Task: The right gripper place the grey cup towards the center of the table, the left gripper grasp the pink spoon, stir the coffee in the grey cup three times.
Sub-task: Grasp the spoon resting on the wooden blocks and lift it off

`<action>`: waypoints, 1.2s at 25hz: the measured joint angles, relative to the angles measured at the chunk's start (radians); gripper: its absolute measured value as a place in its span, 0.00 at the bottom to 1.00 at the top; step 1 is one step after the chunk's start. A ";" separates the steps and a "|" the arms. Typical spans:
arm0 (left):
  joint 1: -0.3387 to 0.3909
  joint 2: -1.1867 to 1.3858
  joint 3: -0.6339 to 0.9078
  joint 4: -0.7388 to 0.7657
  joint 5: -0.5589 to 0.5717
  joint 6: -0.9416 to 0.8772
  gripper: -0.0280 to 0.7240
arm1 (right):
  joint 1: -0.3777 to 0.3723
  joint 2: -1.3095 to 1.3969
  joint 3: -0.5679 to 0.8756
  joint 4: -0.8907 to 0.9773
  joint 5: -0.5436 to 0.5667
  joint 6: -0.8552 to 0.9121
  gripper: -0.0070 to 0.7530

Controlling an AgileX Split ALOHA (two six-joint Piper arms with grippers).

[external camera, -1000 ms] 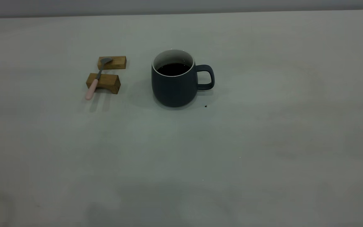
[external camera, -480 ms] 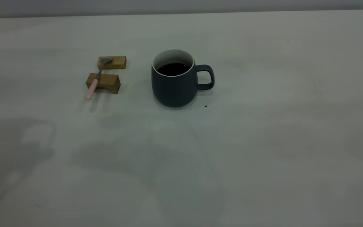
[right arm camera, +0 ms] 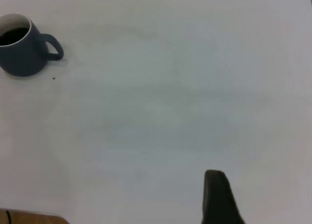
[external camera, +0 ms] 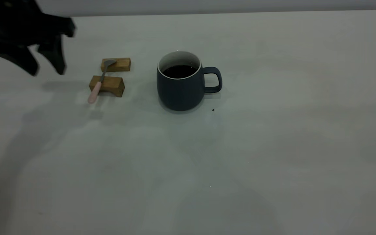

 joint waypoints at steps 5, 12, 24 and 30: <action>-0.040 0.128 -0.101 -0.002 0.019 -0.004 0.74 | 0.000 0.000 0.000 0.001 0.000 0.000 0.66; -0.054 0.226 -0.172 0.000 0.023 -0.016 0.74 | 0.000 0.000 0.000 0.001 0.001 0.000 0.66; -0.054 0.288 -0.181 -0.001 -0.027 -0.029 0.67 | 0.000 0.000 0.000 0.001 0.001 0.000 0.66; -0.054 0.288 -0.182 -0.001 -0.061 -0.083 0.46 | 0.000 0.000 0.000 0.001 0.001 0.000 0.66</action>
